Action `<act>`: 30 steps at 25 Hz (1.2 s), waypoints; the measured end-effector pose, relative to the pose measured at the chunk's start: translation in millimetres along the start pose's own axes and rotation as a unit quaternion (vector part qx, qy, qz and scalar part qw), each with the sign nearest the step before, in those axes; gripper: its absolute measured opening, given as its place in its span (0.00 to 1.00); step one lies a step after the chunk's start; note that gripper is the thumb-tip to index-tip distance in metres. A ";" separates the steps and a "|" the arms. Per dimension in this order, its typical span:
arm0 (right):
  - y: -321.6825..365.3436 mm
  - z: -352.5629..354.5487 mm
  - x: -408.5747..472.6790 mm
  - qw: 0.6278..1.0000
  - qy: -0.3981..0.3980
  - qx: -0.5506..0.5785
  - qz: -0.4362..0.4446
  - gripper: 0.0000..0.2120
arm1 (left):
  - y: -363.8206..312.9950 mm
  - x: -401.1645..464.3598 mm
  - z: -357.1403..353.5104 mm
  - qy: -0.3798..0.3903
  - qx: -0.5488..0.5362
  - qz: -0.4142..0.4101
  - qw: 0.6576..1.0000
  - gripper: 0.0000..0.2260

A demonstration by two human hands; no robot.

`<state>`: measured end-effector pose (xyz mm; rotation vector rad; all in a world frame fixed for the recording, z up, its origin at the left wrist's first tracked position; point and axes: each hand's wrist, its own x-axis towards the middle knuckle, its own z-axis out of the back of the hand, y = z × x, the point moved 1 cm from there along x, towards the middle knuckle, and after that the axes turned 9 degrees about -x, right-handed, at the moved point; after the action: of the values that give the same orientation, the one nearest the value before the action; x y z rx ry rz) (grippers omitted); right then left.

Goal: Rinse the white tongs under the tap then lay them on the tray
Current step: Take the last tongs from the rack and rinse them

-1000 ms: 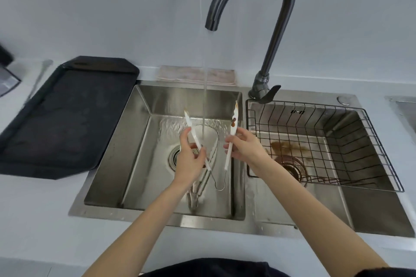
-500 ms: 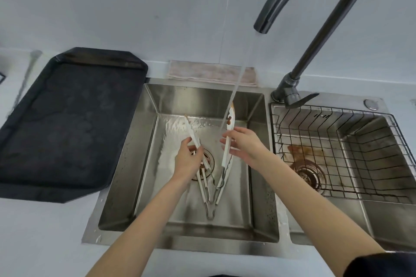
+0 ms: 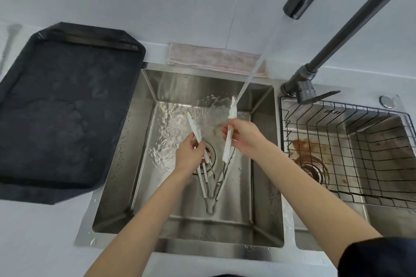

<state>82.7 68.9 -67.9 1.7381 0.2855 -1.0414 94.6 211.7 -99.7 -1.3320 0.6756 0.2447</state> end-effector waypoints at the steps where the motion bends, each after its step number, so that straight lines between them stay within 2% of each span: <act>1: 1.8 -0.1 2.2 1.000 -0.005 0.009 -0.001 0.08 | 0.6 -1.5 -0.7 0.003 -0.001 0.004 1.000 0.13; 8: 14.5 -8.2 15.2 0.998 0.002 0.060 -0.005 0.09 | 3.3 -6.3 -2.0 0.006 -0.022 0.040 0.999 0.12; 11: 19.1 -14.3 17.4 0.996 0.010 0.087 -0.020 0.13 | 1.9 -6.7 -3.1 0.016 -0.033 0.049 0.998 0.11; 17: 24.0 -12.5 17.3 0.980 0.111 0.168 -0.001 0.15 | -5.3 -0.1 -1.8 0.018 -0.070 0.059 0.996 0.08; 21: 33.6 -6.4 16.1 0.976 0.154 0.143 0.057 0.08 | -17.1 3.7 -4.8 0.020 -0.078 0.040 0.996 0.09; 26: 43.6 0.4 13.0 0.982 0.110 0.080 0.133 0.08 | -32.2 8.5 -11.0 0.022 -0.076 0.011 0.997 0.14; 30: 45.1 8.4 12.7 0.979 0.086 0.132 0.129 0.09 | -45.7 11.1 -17.2 0.028 -0.071 -0.023 0.997 0.17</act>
<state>114.3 38.8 -48.8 2.0460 0.0265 -0.7674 122.3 181.9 -70.5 -1.4937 0.6840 0.2214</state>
